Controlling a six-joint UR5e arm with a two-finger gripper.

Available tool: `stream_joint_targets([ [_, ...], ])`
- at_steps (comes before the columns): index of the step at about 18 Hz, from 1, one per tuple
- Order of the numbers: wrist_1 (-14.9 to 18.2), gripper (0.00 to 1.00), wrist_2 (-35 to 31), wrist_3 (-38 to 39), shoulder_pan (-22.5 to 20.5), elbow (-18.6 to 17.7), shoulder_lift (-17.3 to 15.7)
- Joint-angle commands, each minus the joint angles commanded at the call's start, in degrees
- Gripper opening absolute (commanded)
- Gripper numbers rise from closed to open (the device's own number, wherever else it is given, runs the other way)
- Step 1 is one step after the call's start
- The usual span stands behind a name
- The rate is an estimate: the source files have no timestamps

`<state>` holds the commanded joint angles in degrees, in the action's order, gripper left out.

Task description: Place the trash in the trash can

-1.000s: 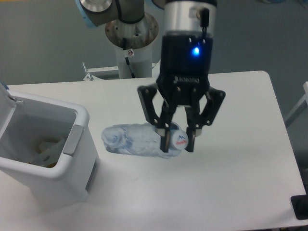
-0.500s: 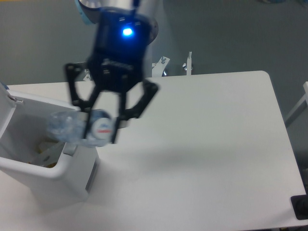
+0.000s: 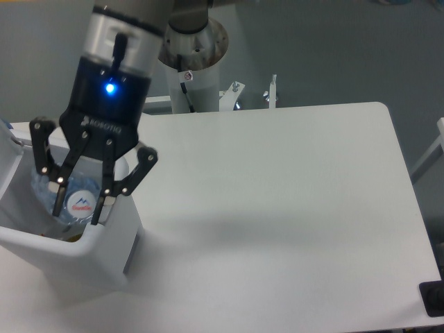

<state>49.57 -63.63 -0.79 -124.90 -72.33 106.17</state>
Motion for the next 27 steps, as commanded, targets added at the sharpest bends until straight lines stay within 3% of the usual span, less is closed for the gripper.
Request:
stream_joint_targets([
  [10, 0.00, 0.21, -4.49, -5.19, 3.25, -4.13, 0.44],
  [12, -0.09, 0.34, -4.49, -6.06, 3.34, -4.13, 0.44],
  [13, 0.00, 0.46, -4.49, -7.20, 3.34, -4.13, 0.36],
  [14, 0.00, 0.66, -4.49, -8.43, 3.34, -4.22, 0.36],
  [15, 0.00, 0.79, -4.49, -9.66, 3.34, -4.48, 0.36],
  [16, 0.00, 0.85, -4.49, -10.54, 3.34, -4.92, 0.36],
  [19, 0.00, 0.90, -4.57, -11.25, 3.34, -5.89, 0.36],
  [23, -0.17, 0.91, -4.66, -11.51, 3.34, -5.98, 0.97],
  [27, -0.70, 0.91, -4.49, -11.69, -1.04, -5.63, 1.58],
])
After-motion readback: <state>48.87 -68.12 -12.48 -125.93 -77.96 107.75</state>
